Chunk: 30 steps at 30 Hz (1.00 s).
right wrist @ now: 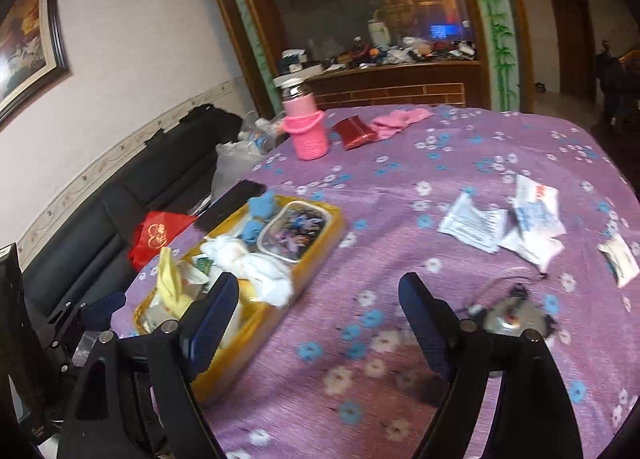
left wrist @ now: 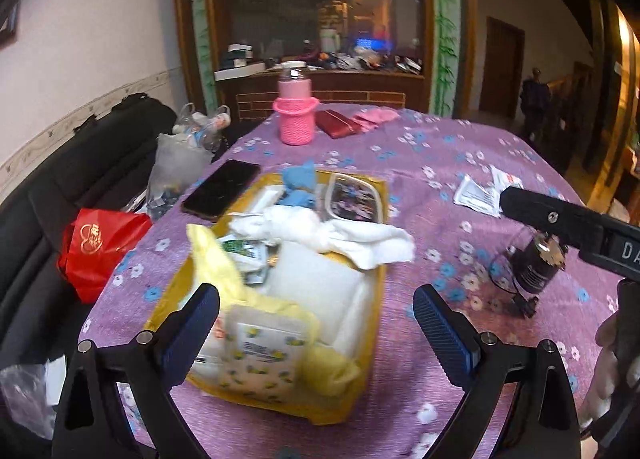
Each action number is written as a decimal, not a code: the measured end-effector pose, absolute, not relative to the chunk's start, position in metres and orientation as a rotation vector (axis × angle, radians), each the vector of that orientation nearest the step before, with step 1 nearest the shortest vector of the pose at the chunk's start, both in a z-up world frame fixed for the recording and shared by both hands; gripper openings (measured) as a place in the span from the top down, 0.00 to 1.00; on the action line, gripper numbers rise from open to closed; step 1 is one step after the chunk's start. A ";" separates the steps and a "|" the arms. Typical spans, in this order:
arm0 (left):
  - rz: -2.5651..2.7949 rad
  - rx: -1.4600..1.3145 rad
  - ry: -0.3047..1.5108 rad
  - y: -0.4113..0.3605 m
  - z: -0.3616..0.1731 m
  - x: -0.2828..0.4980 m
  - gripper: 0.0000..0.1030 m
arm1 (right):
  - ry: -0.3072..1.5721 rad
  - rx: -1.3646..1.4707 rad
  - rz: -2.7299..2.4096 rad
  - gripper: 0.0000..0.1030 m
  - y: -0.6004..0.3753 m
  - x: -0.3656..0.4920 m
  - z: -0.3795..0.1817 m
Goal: Organize soft objects
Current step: 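Move both open grippers back toward the remaining packets by the motor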
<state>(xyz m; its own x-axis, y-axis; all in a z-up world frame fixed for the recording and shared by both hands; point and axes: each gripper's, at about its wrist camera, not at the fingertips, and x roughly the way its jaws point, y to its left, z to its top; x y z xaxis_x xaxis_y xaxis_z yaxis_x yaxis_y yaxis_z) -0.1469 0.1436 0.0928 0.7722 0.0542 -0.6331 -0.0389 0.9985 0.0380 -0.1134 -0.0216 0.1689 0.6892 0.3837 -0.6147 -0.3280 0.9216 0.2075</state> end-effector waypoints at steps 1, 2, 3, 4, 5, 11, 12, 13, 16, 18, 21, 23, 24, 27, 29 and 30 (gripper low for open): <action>0.048 0.029 0.691 0.140 0.093 -0.146 0.04 | 0.698 0.087 0.388 0.21 -0.029 -0.116 0.169; 0.044 0.039 0.697 0.134 0.092 -0.145 0.04 | 0.691 0.091 0.381 0.21 -0.035 -0.118 0.169; 0.040 0.049 0.703 0.128 0.091 -0.143 0.04 | 0.683 0.100 0.372 0.20 -0.044 -0.120 0.170; 0.038 0.055 0.707 0.124 0.091 -0.142 0.04 | 0.679 0.108 0.366 0.20 -0.050 -0.122 0.170; 0.034 0.066 0.714 0.118 0.090 -0.141 0.04 | 0.675 0.120 0.357 0.20 -0.058 -0.123 0.170; 0.008 0.134 0.745 0.087 0.084 -0.134 0.04 | 0.672 0.204 0.289 0.18 -0.110 -0.121 0.165; 0.004 0.141 0.748 0.084 0.082 -0.133 0.04 | 0.674 0.216 0.281 0.18 -0.116 -0.121 0.163; 0.001 0.150 0.753 0.080 0.081 -0.132 0.04 | 0.675 0.230 0.271 0.18 -0.124 -0.121 0.162; -0.007 0.171 0.768 0.069 0.078 -0.126 0.04 | 0.678 0.262 0.243 0.18 -0.144 -0.120 0.157; -0.013 0.181 0.780 0.063 0.074 -0.123 0.04 | 0.683 0.277 0.227 0.18 -0.155 -0.119 0.154; -0.019 0.196 0.797 0.055 0.069 -0.117 0.04 | 0.690 0.301 0.208 0.18 -0.171 -0.116 0.148; -0.023 0.202 0.808 0.051 0.066 -0.112 0.04 | 0.697 0.317 0.196 0.18 -0.180 -0.114 0.145; -0.027 0.204 0.814 0.050 0.064 -0.111 0.04 | 0.700 0.324 0.192 0.18 -0.183 -0.113 0.143; -0.055 0.194 0.840 0.046 0.059 -0.103 0.04 | 0.710 0.339 0.175 0.18 -0.194 -0.110 0.140; -0.111 0.142 0.878 0.046 0.058 -0.094 0.04 | 0.712 0.347 0.161 0.18 -0.204 -0.109 0.139; -0.136 0.113 0.891 0.046 0.058 -0.089 0.04 | 0.712 0.352 0.150 0.18 -0.209 -0.107 0.140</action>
<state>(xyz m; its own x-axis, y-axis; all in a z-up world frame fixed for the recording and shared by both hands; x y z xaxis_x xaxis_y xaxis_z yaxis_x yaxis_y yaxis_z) -0.0885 0.0461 0.0585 0.6207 -0.0714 -0.7808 0.1652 0.9854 0.0412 -0.1075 -0.2093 0.1398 0.7496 0.2528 -0.6118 -0.0159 0.9308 0.3652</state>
